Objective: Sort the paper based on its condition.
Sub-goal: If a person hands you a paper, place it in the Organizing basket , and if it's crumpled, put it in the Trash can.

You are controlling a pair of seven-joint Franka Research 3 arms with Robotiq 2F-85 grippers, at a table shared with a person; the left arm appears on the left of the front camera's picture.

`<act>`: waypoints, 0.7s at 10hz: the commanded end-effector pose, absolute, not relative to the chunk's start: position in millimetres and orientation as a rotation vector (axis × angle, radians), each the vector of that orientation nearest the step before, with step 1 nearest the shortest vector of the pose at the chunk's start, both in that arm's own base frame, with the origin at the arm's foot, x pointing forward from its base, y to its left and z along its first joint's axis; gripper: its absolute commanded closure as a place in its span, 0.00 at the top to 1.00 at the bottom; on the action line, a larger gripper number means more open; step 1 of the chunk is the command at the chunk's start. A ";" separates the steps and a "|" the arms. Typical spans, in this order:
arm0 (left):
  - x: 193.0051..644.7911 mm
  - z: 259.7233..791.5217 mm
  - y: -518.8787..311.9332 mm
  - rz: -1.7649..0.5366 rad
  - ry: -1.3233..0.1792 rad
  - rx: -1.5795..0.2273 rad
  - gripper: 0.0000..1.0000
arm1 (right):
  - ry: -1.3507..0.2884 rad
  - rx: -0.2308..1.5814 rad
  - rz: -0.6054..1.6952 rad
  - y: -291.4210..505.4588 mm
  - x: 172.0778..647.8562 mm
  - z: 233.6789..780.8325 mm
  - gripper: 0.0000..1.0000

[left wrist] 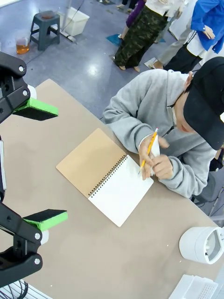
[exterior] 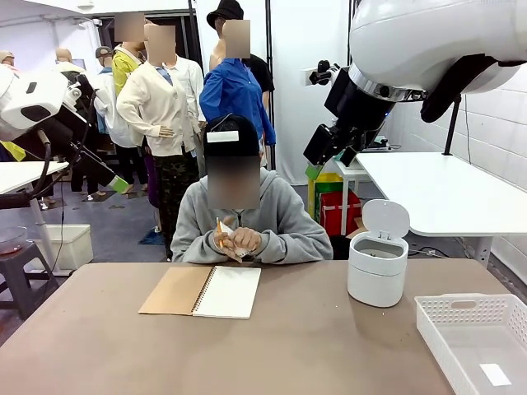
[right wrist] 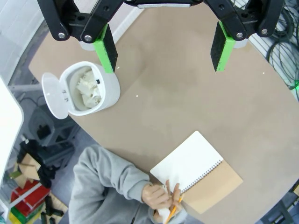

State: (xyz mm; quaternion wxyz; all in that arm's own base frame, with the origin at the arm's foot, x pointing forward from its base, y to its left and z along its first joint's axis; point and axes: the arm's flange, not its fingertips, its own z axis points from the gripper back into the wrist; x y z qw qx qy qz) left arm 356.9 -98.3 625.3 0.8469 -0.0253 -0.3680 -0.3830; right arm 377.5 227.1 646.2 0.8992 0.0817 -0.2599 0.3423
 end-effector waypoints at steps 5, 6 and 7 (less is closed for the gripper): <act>357.2 625.0 -97.3 -0.805 -0.776 -0.052 1.00 | -0.537 0.170 0.708 226.9 378.1 646.2 1.00; 357.2 625.0 -97.3 -0.805 -0.776 -0.052 1.00 | -0.537 0.170 0.708 226.9 378.1 646.2 1.00; 357.2 625.0 -97.3 -0.805 -0.776 -0.052 1.00 | -0.537 0.170 0.708 226.9 378.1 646.2 1.00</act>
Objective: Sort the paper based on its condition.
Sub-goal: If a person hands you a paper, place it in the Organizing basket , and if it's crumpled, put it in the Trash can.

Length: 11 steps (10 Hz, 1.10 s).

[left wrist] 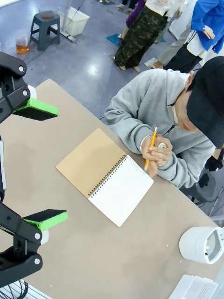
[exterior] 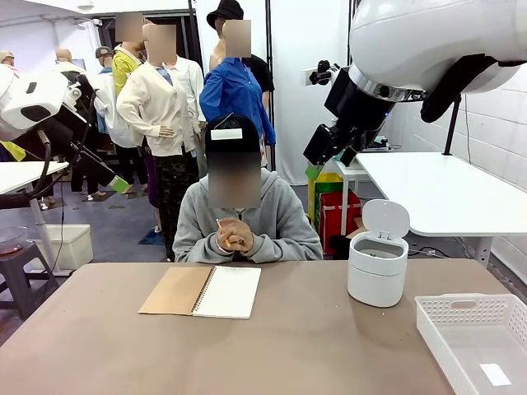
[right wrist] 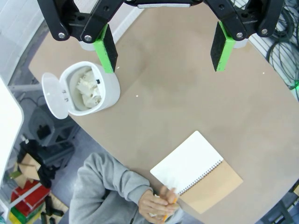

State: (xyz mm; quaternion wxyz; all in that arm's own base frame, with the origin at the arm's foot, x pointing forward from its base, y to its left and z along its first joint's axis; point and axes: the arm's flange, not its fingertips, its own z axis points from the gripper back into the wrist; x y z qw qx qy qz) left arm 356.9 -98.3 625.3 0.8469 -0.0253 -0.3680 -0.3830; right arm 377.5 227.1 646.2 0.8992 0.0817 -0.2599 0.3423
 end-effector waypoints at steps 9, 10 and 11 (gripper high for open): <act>357.2 625.0 -97.3 -0.805 -0.776 -0.052 1.00 | -0.537 0.170 0.708 226.9 378.1 646.2 1.00; 357.2 625.0 -97.3 -0.805 -0.776 -0.052 1.00 | -0.537 0.170 0.708 226.9 378.1 646.2 1.00; 357.2 625.0 -97.3 -0.805 -0.776 -0.052 1.00 | -0.537 0.170 0.708 226.9 378.1 646.2 1.00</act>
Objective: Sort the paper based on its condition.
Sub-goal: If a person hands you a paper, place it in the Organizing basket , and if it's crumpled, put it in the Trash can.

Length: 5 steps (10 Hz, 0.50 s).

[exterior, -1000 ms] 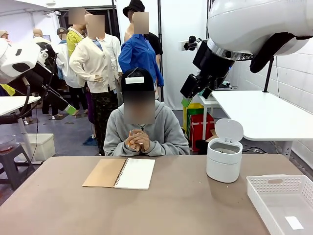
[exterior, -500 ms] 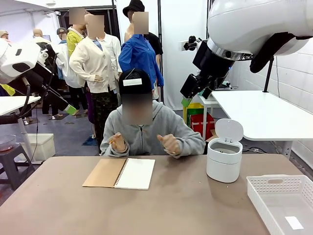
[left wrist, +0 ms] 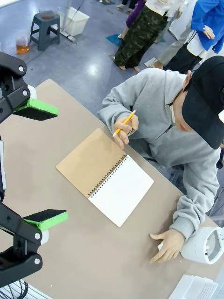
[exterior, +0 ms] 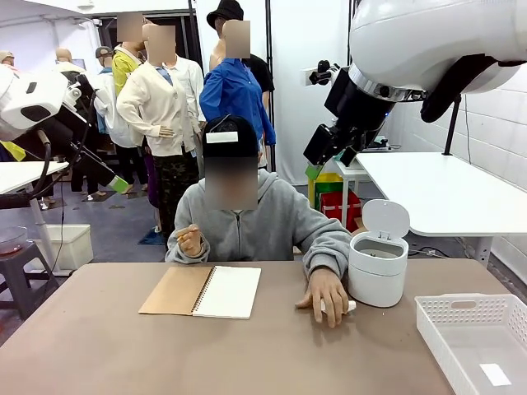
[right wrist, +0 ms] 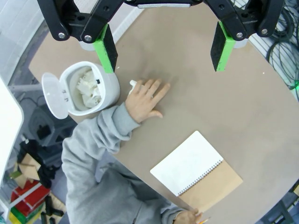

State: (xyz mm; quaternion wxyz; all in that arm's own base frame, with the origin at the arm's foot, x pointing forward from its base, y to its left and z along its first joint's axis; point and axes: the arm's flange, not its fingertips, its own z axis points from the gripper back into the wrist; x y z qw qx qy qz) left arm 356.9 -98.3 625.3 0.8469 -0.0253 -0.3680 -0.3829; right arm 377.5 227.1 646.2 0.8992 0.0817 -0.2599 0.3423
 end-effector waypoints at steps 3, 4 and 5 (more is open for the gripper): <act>357.2 625.0 -97.3 -0.805 -0.776 -0.052 1.00 | -0.537 0.170 0.708 226.9 378.1 646.2 1.00; 357.2 625.0 -97.3 -0.805 -0.776 -0.052 1.00 | -0.537 0.170 0.708 226.9 378.1 646.2 1.00; 357.2 625.0 -97.3 -0.805 -0.776 -0.052 1.00 | -0.537 0.170 0.708 226.9 378.1 646.2 1.00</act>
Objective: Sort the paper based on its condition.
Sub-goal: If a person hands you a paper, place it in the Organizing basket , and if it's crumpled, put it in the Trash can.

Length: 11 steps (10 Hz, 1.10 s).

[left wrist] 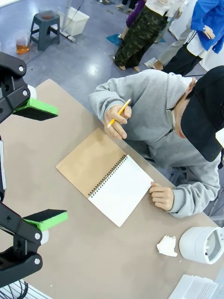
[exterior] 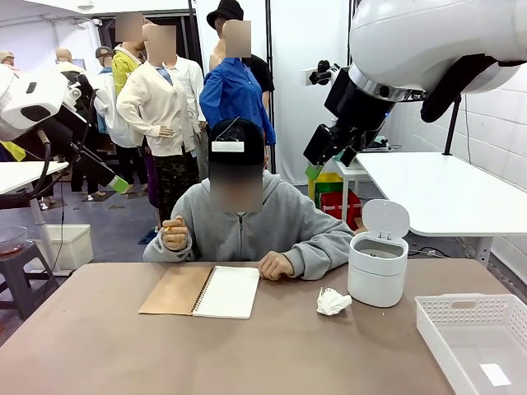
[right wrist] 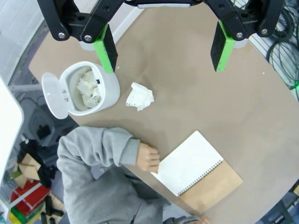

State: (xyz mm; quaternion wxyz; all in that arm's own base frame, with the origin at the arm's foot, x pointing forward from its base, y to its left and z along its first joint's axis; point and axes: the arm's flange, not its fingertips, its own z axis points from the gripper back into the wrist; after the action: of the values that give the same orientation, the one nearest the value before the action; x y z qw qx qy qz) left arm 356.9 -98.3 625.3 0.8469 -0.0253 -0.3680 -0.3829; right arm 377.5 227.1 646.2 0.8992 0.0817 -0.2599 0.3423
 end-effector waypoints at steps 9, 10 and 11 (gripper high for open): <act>357.2 625.0 -97.3 -0.805 -0.776 -0.052 1.00 | -0.371 0.027 0.583 240.6 400.2 570.0 1.00; 357.2 625.0 -97.3 -0.805 -0.776 -0.052 1.00 | -0.338 0.016 0.588 242.5 402.8 554.3 1.00; 357.2 625.0 -97.3 -0.805 -0.776 -0.052 1.00 | -0.321 -0.008 0.586 242.1 408.3 536.0 1.00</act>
State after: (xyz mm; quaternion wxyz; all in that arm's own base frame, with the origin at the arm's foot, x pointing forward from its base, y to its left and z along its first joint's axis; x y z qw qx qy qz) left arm 356.8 -98.5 625.3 0.8469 -0.0252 -0.3680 -0.3832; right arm 404.1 239.6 545.4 0.9413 0.0144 -0.1627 0.2953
